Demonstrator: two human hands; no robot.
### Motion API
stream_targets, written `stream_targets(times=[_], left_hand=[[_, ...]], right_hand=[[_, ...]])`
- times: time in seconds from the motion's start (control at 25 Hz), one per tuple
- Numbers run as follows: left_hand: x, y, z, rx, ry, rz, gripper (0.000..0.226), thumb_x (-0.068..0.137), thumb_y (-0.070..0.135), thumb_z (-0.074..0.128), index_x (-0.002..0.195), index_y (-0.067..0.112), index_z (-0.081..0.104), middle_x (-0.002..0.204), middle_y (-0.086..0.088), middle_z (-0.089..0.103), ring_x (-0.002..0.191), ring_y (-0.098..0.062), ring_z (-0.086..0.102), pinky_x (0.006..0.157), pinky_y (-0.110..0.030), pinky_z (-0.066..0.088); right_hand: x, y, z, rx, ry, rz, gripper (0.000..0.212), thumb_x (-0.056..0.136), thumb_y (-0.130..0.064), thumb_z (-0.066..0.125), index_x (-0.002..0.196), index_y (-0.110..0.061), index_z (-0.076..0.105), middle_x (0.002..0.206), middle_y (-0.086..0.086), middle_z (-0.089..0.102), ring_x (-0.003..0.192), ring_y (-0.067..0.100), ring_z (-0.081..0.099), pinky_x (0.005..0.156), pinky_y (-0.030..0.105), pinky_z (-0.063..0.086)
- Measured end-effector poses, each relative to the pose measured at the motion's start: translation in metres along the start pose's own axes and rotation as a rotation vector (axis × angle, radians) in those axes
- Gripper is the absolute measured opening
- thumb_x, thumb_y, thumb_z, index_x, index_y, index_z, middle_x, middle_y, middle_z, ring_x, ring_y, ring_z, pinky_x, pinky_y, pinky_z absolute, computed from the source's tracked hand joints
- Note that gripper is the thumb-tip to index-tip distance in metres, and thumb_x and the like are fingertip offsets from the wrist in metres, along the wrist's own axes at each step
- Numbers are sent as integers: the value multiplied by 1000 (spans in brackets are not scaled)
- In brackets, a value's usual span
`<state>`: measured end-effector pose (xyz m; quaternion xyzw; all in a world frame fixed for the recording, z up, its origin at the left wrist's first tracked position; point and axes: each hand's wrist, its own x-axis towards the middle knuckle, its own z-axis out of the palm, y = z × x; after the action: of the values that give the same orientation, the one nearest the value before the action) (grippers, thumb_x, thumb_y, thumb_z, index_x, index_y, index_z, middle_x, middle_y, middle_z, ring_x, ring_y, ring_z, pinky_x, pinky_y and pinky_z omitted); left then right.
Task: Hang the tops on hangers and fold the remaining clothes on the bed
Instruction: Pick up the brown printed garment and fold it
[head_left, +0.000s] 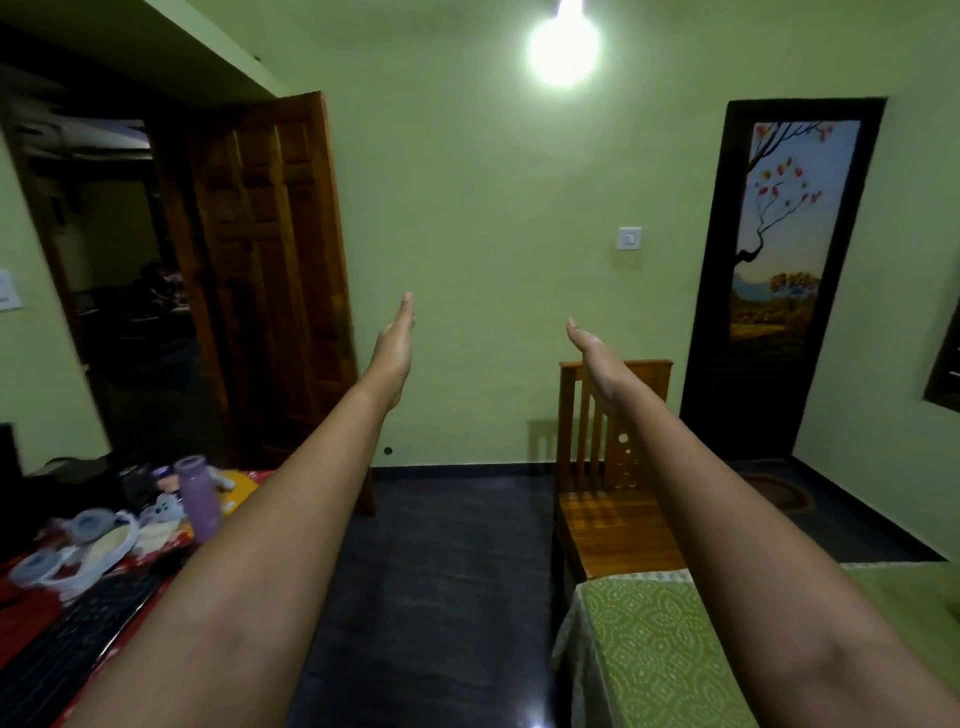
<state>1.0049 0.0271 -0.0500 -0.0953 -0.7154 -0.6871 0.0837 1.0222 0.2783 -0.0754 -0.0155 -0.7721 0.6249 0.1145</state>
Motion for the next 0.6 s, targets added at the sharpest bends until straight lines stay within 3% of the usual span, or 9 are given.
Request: stream_targets(times=[0.28, 0.6], left_hand=[[156, -68, 90, -14, -170, -7, 74, 96, 61, 26, 151, 13, 21, 158, -2, 22, 145, -16, 18, 120, -38, 13], [325, -83, 257, -81, -316, 24, 74, 94, 65, 28, 151, 18, 24, 157, 1, 25, 145, -17, 20, 119, -40, 15]], right_hand=[[143, 64, -40, 20, 86, 79, 83, 88, -69, 41, 152, -20, 20, 158, 5, 20, 145, 28, 17, 116, 47, 17], [297, 85, -167, 78, 196, 28, 79, 91, -65, 40, 153, -22, 18, 159, 2, 17, 147, 27, 12, 118, 44, 14]])
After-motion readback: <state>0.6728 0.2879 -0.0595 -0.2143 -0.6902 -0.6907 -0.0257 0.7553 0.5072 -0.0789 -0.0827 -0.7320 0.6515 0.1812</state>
